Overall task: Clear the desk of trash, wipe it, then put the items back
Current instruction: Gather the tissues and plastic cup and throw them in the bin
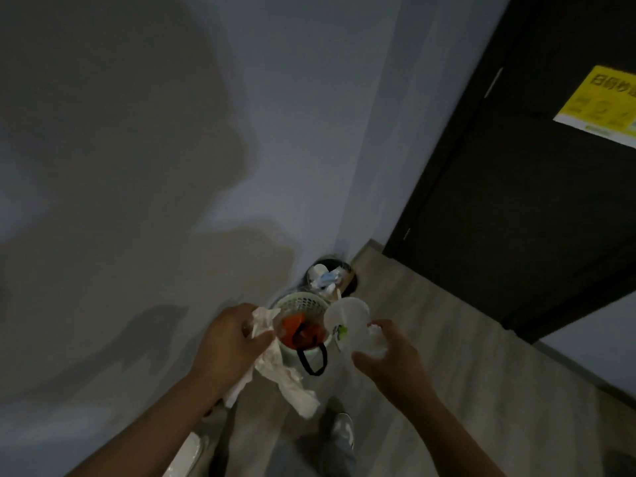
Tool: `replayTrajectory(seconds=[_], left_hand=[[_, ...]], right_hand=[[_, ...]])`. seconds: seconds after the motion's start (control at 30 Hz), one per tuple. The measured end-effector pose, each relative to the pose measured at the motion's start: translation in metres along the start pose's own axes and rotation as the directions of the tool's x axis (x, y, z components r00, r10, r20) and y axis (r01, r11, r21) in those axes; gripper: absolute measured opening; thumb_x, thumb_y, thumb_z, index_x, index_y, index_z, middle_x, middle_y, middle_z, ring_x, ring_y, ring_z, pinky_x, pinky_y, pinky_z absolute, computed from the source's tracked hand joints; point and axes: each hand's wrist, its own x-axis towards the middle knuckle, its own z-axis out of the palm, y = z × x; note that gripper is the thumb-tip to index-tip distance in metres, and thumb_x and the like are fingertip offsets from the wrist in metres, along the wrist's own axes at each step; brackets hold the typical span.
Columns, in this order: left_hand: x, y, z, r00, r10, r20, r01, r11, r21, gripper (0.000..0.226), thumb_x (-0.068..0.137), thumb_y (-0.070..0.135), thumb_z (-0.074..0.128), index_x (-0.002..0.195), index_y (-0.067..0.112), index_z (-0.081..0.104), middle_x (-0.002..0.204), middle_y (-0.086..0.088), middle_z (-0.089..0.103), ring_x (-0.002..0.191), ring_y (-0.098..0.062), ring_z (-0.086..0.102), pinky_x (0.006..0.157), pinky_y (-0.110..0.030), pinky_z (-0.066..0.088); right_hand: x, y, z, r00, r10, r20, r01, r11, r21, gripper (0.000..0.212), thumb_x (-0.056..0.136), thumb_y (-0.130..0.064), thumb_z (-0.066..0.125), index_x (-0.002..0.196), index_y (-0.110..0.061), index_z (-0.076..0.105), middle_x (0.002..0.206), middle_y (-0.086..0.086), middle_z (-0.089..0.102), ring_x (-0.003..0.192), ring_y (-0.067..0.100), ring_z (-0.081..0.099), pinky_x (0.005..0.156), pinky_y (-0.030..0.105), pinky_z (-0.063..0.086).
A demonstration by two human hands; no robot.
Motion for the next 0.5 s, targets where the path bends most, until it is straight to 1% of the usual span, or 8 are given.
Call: replayTrajectory(seconds=[0.07, 0.13, 0.23, 0.3, 0.33, 0.4, 0.47, 0.5], left_hand=[[0.026, 0.002, 0.016, 1.0, -0.025, -0.009, 0.025, 1.0, 0.006, 0.016, 0.079, 0.02, 0.075, 0.087, 0.02, 0.061, 0.082, -0.002, 0.065, 0.072, -0.011, 0.057, 0.064, -0.015, 0.04], [0.052, 0.004, 0.032, 0.998, -0.065, -0.018, 0.065, 0.998, 0.011, 0.018, 0.08, 0.02, 0.075, 0.09, 0.023, 0.06, 0.081, -0.001, 0.063, 0.07, -0.009, 0.055, 0.063, -0.013, 0.041], [0.092, 0.004, 0.059, 0.988, -0.155, -0.01, 0.155, 0.988, 0.007, 0.016, 0.076, 0.03, 0.074, 0.08, 0.017, 0.065, 0.071, -0.001, 0.066, 0.064, -0.013, 0.062, 0.062, -0.029, 0.051], [0.115, 0.003, 0.079, 0.976, -0.218, -0.008, 0.217, 0.976, -0.026, 0.027, 0.069, 0.04, 0.066, 0.074, 0.014, 0.066, 0.067, -0.001, 0.066, 0.062, -0.015, 0.063, 0.061, -0.029, 0.049], [0.128, 0.002, 0.088, 0.972, -0.235, -0.016, 0.234, 0.972, -0.027, 0.03, 0.067, 0.041, 0.064, 0.073, 0.012, 0.067, 0.068, -0.001, 0.066, 0.062, -0.016, 0.062, 0.06, -0.027, 0.047], [0.154, -0.003, 0.107, 0.954, -0.299, -0.006, 0.299, 0.954, -0.026, 0.023, 0.071, 0.031, 0.071, 0.075, 0.009, 0.067, 0.072, -0.002, 0.067, 0.065, -0.014, 0.062, 0.057, -0.024, 0.044], [0.175, -0.014, 0.123, 0.934, -0.357, -0.002, 0.356, 0.934, -0.026, 0.013, 0.077, 0.018, 0.076, 0.076, 0.009, 0.067, 0.074, -0.002, 0.065, 0.066, -0.013, 0.06, 0.058, -0.023, 0.042], [0.183, -0.023, 0.133, 0.929, -0.369, 0.01, 0.369, 0.929, -0.007, 0.012, 0.078, 0.018, 0.076, 0.078, 0.011, 0.067, 0.076, -0.004, 0.065, 0.068, -0.016, 0.06, 0.061, -0.025, 0.043]], right_hand=[[0.038, 0.007, -0.006, 1.0, 0.007, 0.027, -0.007, 1.0, -0.016, 0.053, 0.078, -0.027, 0.075, 0.121, -0.031, 0.045, 0.103, -0.012, 0.05, 0.088, 0.01, 0.058, 0.07, 0.031, 0.059], [0.079, 0.014, -0.013, 0.998, 0.005, 0.066, -0.003, 0.999, -0.032, 0.052, 0.079, -0.029, 0.074, 0.122, -0.029, 0.046, 0.104, -0.011, 0.053, 0.09, 0.009, 0.058, 0.072, 0.028, 0.058], [0.141, 0.021, -0.025, 0.99, 0.004, 0.143, 0.01, 0.995, -0.097, 0.055, 0.08, -0.027, 0.074, 0.126, -0.025, 0.044, 0.104, -0.01, 0.052, 0.094, 0.01, 0.055, 0.07, 0.019, 0.051], [0.182, 0.027, -0.031, 0.981, -0.014, 0.195, 0.041, 0.99, -0.137, 0.055, 0.08, -0.026, 0.074, 0.126, -0.024, 0.044, 0.104, -0.01, 0.051, 0.097, 0.011, 0.056, 0.073, 0.021, 0.052], [0.202, 0.031, -0.032, 0.976, -0.013, 0.218, 0.045, 0.988, -0.146, 0.055, 0.08, -0.026, 0.075, 0.125, -0.024, 0.044, 0.104, -0.009, 0.05, 0.099, 0.012, 0.056, 0.076, 0.024, 0.053], [0.238, 0.039, -0.028, 0.965, -0.005, 0.261, 0.049, 0.985, -0.163, 0.057, 0.08, -0.026, 0.075, 0.127, -0.024, 0.043, 0.106, -0.008, 0.049, 0.099, 0.012, 0.053, 0.077, 0.026, 0.053], [0.267, 0.048, -0.02, 0.954, 0.0, 0.3, 0.054, 0.983, -0.174, 0.058, 0.08, -0.024, 0.075, 0.128, -0.022, 0.044, 0.108, -0.005, 0.051, 0.097, 0.01, 0.05, 0.07, 0.018, 0.049], [0.28, 0.053, -0.014, 0.949, 0.008, 0.316, 0.049, 0.984, -0.174, 0.058, 0.08, -0.024, 0.075, 0.128, -0.021, 0.044, 0.109, -0.004, 0.052, 0.096, 0.01, 0.05, 0.065, 0.013, 0.045]])
